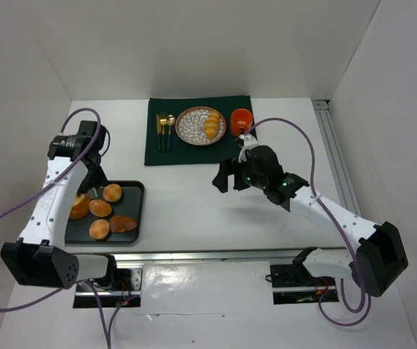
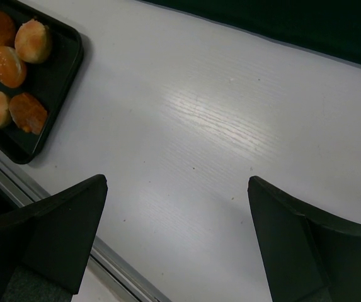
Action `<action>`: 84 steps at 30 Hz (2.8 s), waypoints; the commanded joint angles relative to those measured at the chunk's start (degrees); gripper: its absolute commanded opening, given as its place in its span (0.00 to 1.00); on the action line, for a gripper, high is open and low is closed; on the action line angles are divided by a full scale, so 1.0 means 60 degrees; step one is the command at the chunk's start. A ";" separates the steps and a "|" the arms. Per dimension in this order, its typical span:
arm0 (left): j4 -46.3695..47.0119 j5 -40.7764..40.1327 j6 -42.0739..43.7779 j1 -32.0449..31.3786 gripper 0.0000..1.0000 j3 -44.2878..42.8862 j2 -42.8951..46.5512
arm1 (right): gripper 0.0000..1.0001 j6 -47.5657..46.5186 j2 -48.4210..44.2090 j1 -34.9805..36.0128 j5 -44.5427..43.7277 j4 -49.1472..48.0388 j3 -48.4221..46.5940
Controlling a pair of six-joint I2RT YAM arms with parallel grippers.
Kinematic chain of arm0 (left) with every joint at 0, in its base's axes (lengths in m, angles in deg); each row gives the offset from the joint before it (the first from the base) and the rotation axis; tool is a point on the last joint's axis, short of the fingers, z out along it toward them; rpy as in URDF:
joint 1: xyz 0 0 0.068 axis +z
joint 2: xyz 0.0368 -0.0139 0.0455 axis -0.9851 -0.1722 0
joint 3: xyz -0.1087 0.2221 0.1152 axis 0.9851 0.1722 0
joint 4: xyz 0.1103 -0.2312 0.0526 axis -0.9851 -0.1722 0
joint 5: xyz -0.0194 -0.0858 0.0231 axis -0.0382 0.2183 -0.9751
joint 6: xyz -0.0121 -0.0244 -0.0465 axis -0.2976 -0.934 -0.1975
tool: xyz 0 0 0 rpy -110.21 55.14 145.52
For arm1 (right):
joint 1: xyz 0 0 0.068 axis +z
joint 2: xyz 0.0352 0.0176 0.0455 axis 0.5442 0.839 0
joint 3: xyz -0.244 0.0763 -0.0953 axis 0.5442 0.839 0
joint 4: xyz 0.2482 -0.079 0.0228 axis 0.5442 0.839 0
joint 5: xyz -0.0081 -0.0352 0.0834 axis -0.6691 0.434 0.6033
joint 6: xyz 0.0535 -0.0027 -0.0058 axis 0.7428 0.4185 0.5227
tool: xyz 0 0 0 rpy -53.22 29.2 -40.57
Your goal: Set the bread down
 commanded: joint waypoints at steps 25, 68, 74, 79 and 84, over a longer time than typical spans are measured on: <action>-0.0076 -0.0416 -0.0644 0.0629 0.02 0.0090 -0.0220 | 1.00 0.0056 -0.0238 -0.0190 0.0363 -0.0688 0.0249; 0.3715 0.2511 0.1787 -0.3721 0.00 -1.0004 -0.7763 | 1.00 0.1931 -0.2553 -0.0644 -0.4514 0.2914 -0.0689; 0.3892 0.2732 0.1875 -0.3912 0.00 -0.9814 -0.7969 | 1.00 0.1931 -0.2247 -0.0644 -0.4603 0.2915 -0.0790; 0.3892 0.2848 0.1875 -0.3912 0.00 -0.9389 -0.7969 | 1.00 0.1844 -0.1850 -0.0644 -0.4310 0.2638 -0.0791; 0.3892 0.2895 0.1875 -0.4116 0.00 -0.8950 -0.8056 | 1.00 0.1843 -0.1762 -0.0644 -0.4222 0.2534 -0.0791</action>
